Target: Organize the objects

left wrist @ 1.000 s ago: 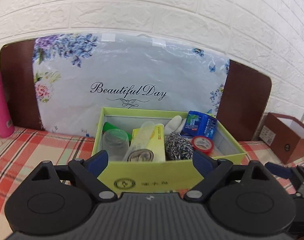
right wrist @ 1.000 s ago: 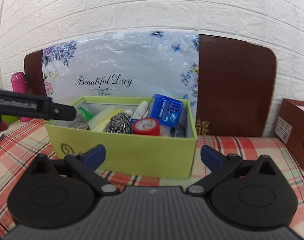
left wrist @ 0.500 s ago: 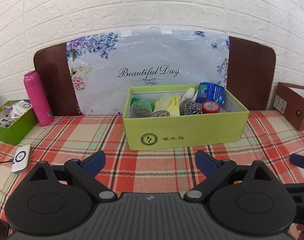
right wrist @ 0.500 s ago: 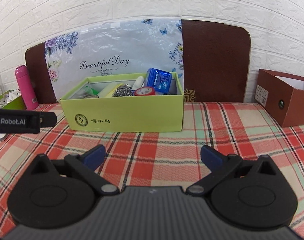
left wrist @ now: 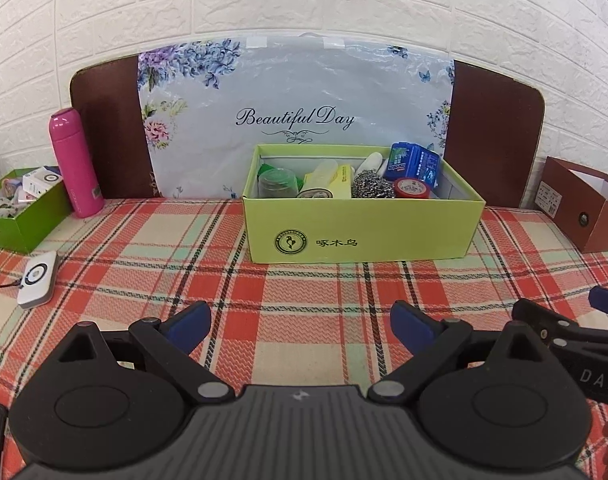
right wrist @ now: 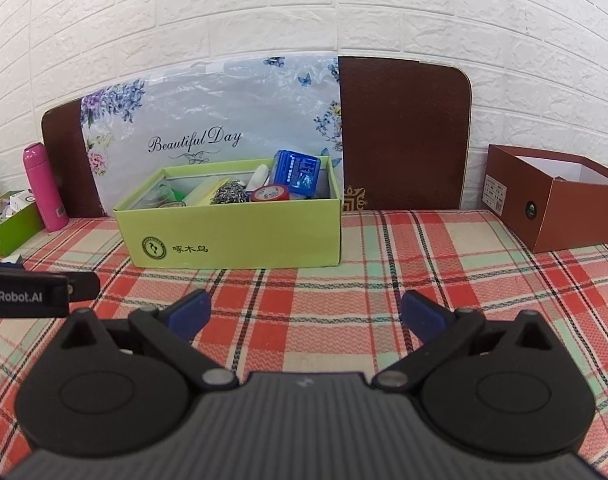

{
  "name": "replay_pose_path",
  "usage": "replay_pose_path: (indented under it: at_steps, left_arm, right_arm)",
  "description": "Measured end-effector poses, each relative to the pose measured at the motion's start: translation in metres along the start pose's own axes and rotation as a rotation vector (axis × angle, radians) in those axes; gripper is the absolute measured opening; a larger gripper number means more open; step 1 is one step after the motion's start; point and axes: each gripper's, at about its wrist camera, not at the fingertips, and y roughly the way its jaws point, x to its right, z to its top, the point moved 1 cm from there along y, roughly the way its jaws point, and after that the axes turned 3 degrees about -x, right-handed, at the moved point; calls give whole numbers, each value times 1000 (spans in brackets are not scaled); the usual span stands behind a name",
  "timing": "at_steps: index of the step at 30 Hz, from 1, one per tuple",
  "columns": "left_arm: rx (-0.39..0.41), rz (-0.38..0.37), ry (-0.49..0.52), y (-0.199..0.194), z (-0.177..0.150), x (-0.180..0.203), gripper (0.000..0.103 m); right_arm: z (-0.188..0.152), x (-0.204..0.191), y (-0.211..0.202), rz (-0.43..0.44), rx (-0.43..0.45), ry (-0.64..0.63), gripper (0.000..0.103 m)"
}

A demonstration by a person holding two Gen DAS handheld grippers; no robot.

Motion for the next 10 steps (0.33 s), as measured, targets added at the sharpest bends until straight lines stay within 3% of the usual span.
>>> replay_pose_path:
  at_steps: [3, 10]
  left_arm:
    - [3, -39, -31, -1, -2, -3, 99]
    - [8, -21, -36, -3, -3, -5, 99]
  right_arm:
    - [-1, -1, 0, 3, -2, -1, 103]
    - [-1, -6, -1, 4, -3, -12, 103]
